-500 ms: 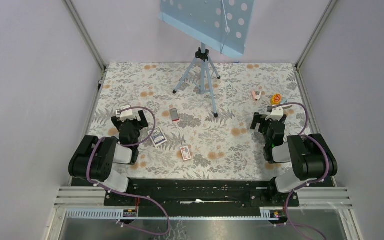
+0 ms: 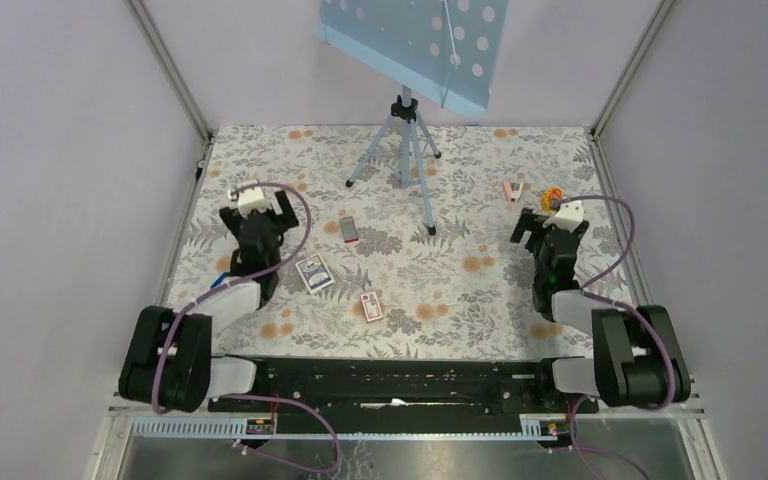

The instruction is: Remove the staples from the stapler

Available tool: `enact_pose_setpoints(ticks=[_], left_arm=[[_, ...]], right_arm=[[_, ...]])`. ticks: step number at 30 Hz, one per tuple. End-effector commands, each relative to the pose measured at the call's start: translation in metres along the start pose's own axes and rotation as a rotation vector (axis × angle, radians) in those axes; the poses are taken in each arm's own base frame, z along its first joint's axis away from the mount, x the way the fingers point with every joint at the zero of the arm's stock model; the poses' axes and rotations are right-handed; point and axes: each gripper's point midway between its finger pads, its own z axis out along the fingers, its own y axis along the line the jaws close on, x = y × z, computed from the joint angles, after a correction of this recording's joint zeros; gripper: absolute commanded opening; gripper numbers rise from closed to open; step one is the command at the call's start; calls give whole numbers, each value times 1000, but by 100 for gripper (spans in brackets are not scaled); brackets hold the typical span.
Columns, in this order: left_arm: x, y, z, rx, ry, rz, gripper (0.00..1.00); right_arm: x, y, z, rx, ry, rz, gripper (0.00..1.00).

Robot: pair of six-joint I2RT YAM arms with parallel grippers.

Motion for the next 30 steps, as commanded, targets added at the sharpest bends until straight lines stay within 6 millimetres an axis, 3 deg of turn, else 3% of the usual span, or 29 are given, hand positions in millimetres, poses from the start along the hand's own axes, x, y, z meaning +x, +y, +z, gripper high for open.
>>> enact_pose_setpoints(ticks=[1, 4, 9, 13, 19, 22, 26, 30], left_arm=[[-25, 7, -4, -142, 122, -150, 99], [-34, -11, -10, -99, 205, -275, 99], [-54, -46, -32, 62, 322, -410, 99], [-63, -62, -49, 137, 416, -450, 99], [-63, -54, -63, 89, 526, -396, 99], [-64, -50, -68, 94, 527, -362, 99], [-72, -49, -77, 162, 496, -280, 99], [-74, -37, -79, 157, 453, -187, 99]], right_arm=[[-53, -21, 2, 182, -34, 167, 100], [-62, -28, 0, 284, 67, 272, 100], [-84, -20, 0, 313, 257, 252, 100], [-104, -17, 4, 358, 393, 217, 100], [-107, -1, 10, 286, 518, 192, 100], [-98, 10, 16, 220, 588, 220, 100], [-96, 14, 23, 204, 644, 268, 93], [-97, -10, 33, 254, 653, 364, 87]])
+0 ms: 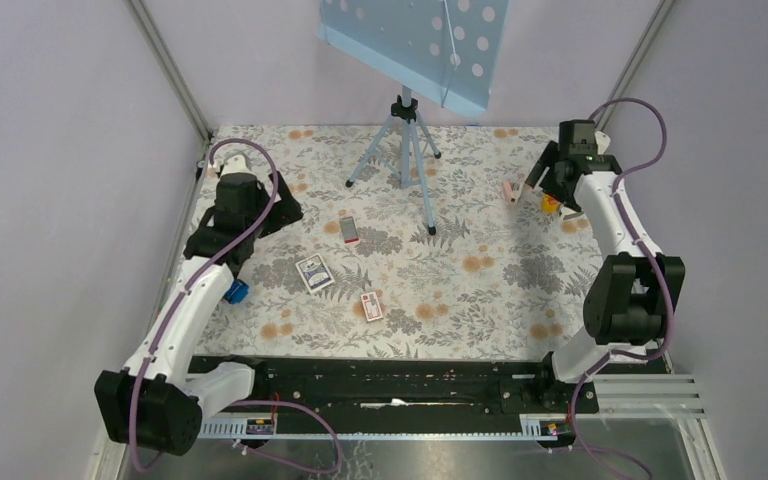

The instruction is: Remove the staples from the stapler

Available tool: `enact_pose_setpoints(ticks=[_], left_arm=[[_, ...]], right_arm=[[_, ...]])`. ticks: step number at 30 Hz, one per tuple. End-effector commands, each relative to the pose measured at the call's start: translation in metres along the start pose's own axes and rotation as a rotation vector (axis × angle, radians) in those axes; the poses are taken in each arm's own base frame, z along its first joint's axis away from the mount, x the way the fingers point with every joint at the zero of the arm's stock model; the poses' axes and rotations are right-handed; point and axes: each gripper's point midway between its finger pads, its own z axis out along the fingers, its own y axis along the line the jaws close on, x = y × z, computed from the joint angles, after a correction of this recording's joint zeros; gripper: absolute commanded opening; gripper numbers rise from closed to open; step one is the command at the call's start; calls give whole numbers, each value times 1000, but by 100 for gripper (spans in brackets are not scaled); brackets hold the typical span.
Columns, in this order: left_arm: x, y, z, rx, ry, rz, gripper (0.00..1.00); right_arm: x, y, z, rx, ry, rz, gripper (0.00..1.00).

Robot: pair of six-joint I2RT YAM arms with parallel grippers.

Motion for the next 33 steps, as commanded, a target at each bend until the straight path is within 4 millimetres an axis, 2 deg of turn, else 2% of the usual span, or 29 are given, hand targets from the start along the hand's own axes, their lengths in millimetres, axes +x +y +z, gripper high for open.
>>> enact_pose_setpoints(ticks=[1, 3, 8, 17, 33], left_arm=[[-11, 9, -13, -5, -64, 111, 99], [-6, 12, -12, -13, -60, 114, 99], [17, 19, -6, 6, -26, 132, 99], [31, 23, -9, -13, -19, 190, 99], [35, 12, -13, 26, -11, 213, 99]], right_arm=[[-17, -12, -2, -33, 49, 129, 83], [-18, -22, 4, -38, 83, 169, 79], [-21, -53, 19, 23, 107, 259, 76], [-14, -96, 49, 174, 125, 377, 63], [-15, -98, 110, 146, 199, 522, 54]])
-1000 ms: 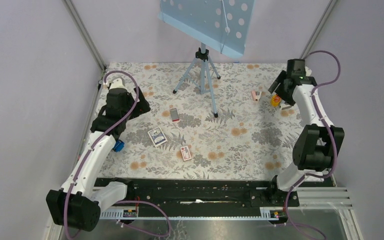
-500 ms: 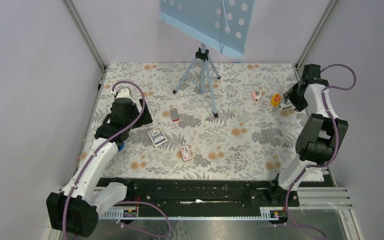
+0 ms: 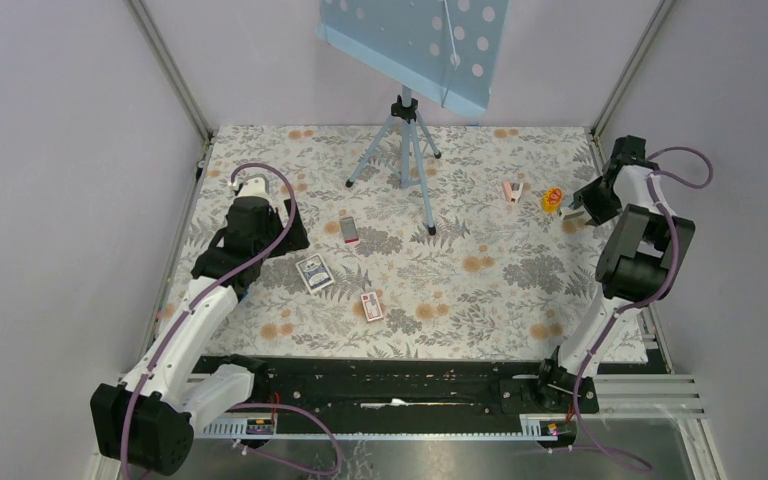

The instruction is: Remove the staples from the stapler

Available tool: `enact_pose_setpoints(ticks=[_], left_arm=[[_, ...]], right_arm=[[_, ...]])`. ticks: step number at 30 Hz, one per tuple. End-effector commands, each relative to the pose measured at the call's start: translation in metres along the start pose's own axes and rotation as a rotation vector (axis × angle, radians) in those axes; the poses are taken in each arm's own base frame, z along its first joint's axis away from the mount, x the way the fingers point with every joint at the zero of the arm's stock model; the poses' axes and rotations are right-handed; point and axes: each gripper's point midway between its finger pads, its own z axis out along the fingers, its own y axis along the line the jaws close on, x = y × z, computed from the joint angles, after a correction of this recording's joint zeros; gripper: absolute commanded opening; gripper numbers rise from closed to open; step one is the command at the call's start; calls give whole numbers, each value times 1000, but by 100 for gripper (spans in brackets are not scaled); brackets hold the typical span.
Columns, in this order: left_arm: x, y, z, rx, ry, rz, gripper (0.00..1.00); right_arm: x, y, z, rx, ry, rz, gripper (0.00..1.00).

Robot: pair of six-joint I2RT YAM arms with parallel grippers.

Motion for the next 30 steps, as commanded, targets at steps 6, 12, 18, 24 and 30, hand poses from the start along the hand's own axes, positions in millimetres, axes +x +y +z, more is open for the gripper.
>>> enact_pose_setpoints(ticks=[6, 12, 18, 24, 30], left_arm=[[-10, -3, -4, 9, -44, 11, 99], [-9, -2, -2, 5, -38, 14, 99], [-7, -2, 0, 1, -29, 18, 99], [-6, -2, 1, -3, -25, 19, 99], [-5, -1, 3, -8, -20, 20, 99]], right_arm=[[-21, 15, 13, -11, -25, 34, 53], [-26, 14, 24, -3, -25, 34, 53], [-25, 10, 36, 25, -17, 28, 50], [-22, 6, 51, 46, -3, 14, 47], [-18, 3, 60, 60, 6, -1, 40]])
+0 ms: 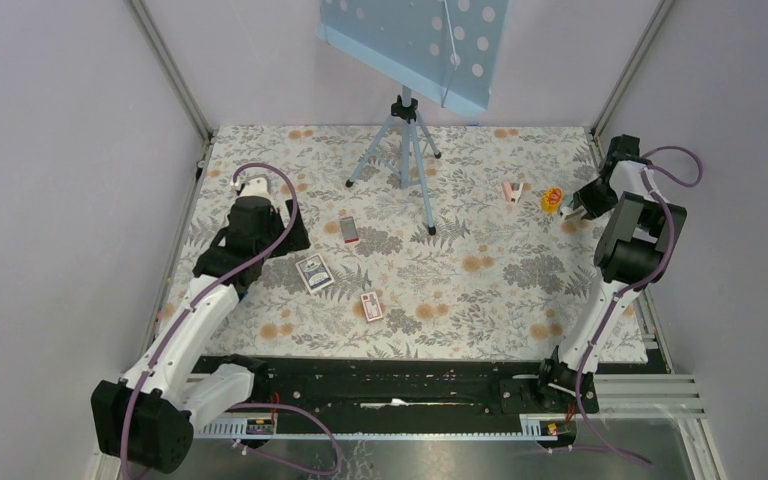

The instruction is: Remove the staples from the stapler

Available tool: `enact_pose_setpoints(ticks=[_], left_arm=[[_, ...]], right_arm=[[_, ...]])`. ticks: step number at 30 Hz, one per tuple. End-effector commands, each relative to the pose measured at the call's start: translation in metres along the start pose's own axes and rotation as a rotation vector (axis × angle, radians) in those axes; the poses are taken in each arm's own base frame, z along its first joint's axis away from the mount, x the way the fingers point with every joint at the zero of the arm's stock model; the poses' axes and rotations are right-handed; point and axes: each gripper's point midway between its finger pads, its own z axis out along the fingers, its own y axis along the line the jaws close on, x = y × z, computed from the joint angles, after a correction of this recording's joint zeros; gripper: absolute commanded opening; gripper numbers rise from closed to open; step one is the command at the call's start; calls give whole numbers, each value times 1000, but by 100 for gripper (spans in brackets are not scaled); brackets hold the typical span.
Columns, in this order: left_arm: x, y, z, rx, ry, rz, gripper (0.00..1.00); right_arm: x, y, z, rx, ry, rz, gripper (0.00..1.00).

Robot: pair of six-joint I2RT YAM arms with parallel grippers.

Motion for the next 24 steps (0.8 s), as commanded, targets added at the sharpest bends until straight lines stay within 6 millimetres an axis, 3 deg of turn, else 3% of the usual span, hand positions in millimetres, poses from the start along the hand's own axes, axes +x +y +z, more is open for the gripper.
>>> enact_pose_setpoints(ticks=[1, 4, 9, 19, 24], left_arm=[[-7, 0, 2, -9, -26, 13, 99], [-7, 0, 3, -10, -23, 14, 99], [-6, 0, 4, -13, -19, 16, 99], [-6, 1, 6, -18, -16, 16, 99], [-6, 1, 7, -22, -13, 19, 99]], right_arm=[[-6, -8, 12, 36, -12, -8, 38], [-5, -7, 14, 34, -11, -12, 36], [-8, -4, 12, 21, -15, -13, 45], [-32, 20, -30, -91, -95, 16, 46], [-42, 26, -39, -105, -118, 20, 46]])
